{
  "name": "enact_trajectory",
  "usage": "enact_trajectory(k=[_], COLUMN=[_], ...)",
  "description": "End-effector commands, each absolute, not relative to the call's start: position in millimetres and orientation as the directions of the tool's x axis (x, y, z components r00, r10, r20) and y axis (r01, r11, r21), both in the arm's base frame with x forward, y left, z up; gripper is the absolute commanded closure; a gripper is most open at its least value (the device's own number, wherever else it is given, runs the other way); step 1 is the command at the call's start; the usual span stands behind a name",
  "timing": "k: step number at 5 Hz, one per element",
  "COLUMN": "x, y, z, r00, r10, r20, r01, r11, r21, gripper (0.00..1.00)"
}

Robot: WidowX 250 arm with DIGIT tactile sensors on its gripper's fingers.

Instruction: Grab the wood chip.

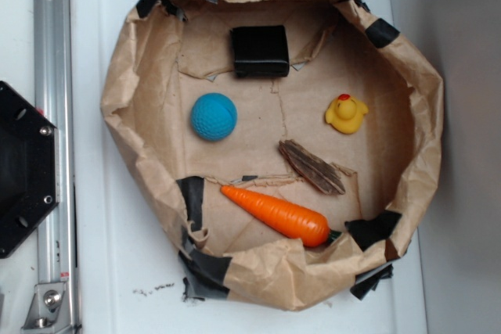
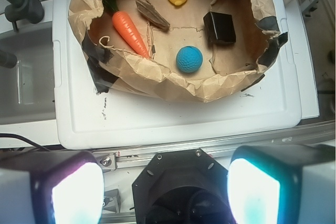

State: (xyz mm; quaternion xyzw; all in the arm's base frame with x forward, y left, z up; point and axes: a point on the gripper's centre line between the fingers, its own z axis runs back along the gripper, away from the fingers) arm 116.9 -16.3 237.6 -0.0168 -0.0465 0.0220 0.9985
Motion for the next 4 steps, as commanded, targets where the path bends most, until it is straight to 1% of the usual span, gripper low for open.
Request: enact_trajectory(k=[1, 2, 3, 4], x=[117, 159, 208, 245], y=[-16, -16, -9, -13], z=[238, 232, 217, 198], r00=[0.995, 0.993, 0.994, 0.99], r10=[0.046, 0.036, 0.01, -0.085], r20=[0.092, 0.11, 0.11, 0.113], r01=[-0.042, -0.031, -0.007, 0.091], r11=[0.998, 0.999, 0.999, 0.995], r21=[-0.036, -0.045, -0.031, -0.047], gripper=[0.0, 0.0, 0.0, 0.0])
